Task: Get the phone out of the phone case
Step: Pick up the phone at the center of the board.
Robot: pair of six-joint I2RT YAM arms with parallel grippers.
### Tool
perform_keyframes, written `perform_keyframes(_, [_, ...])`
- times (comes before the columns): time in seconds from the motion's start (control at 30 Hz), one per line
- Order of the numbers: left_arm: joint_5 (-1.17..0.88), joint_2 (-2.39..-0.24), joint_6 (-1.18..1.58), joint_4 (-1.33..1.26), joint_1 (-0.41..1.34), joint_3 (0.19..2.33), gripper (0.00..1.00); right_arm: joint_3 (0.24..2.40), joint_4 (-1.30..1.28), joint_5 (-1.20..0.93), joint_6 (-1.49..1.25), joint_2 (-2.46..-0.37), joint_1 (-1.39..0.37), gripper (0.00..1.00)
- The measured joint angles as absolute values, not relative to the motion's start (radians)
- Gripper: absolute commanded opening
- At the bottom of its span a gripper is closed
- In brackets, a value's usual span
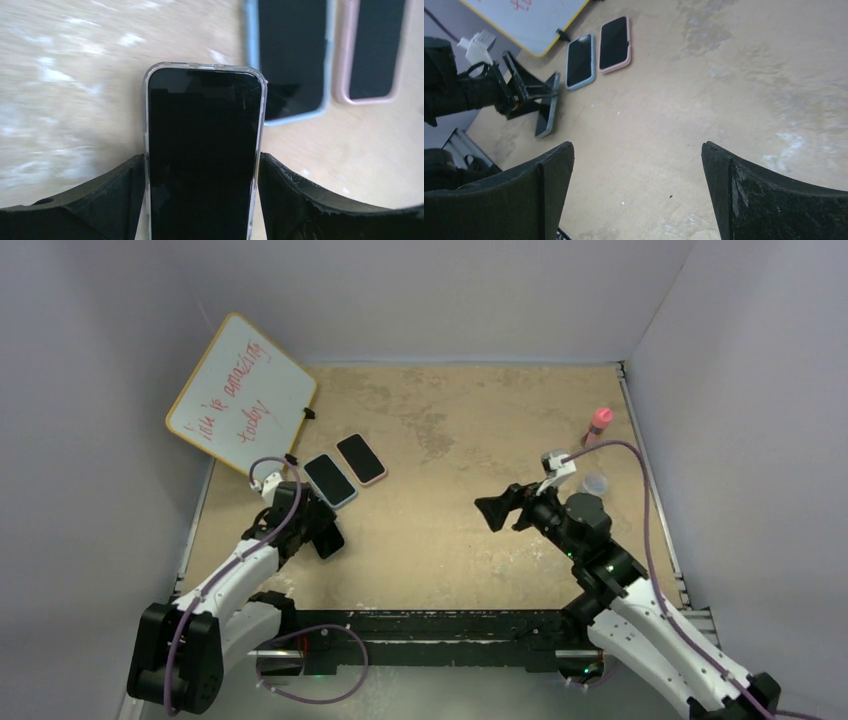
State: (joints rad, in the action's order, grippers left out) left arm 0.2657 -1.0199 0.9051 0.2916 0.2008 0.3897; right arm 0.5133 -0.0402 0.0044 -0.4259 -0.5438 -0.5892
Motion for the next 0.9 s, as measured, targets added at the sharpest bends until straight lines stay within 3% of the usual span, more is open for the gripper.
perform_keyframes(0.3, [0.013,-0.980,0.974,0.045,0.292,0.296,0.00,0.351,0.324,-0.187,-0.566,-0.856,-0.614,0.88])
perform_keyframes(0.9, [-0.021,-1.164,1.136,-0.170,0.530,0.324,0.00,0.315,0.978,-0.078,-0.659,-1.405,-0.912,0.78])
